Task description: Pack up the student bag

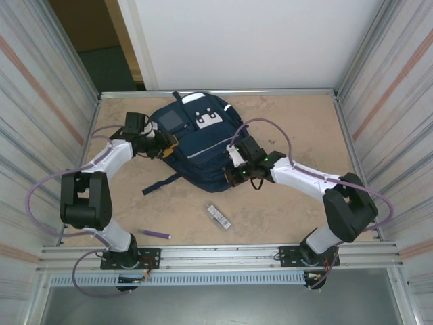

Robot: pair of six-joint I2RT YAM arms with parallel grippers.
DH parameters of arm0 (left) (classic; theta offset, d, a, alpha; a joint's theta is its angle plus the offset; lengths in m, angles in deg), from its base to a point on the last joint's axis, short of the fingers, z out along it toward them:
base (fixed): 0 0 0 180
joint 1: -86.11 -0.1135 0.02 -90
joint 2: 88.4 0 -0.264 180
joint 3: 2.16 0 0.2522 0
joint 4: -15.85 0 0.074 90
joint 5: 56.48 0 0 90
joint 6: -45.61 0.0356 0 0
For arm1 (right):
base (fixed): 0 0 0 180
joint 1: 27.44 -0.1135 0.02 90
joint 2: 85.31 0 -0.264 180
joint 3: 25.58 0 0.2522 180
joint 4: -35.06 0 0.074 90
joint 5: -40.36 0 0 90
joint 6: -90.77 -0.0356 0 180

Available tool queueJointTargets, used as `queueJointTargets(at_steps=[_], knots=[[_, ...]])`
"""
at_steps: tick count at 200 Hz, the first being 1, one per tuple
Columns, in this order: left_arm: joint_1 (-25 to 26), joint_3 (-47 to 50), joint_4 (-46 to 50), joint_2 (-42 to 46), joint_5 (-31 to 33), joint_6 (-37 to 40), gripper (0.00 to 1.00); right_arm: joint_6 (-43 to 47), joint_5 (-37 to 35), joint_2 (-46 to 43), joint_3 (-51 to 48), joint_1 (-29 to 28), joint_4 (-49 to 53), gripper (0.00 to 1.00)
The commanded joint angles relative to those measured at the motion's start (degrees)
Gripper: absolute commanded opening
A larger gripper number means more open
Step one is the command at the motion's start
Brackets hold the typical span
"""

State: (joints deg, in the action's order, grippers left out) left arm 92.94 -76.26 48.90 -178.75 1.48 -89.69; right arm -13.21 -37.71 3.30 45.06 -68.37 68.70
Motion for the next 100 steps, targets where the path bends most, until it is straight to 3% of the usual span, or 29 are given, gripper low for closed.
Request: queueJointTargets(at_steps=[1,25,55,100], knots=[[4.91,6.35,2.09,10.99,4.36,-4.38,0.42,-1.03,-0.04,1.27,3.19,-2.67,1.23,0.00],[14.11,12.34,-1.50,17.84,12.34,-10.59,0.46,-0.92,0.98,1.21,4.03,-4.05,0.30,0.00],[20.71,14.54,-5.17,18.13,18.10,-16.58,0.47,-1.31,3.61,-0.52,3.72,-4.95,-1.07,0.00],[25.52,14.93,-10.42,12.21,20.70,-22.73,0.49,-2.39,4.82,-2.97,3.82,-6.61,-1.56,0.00]])
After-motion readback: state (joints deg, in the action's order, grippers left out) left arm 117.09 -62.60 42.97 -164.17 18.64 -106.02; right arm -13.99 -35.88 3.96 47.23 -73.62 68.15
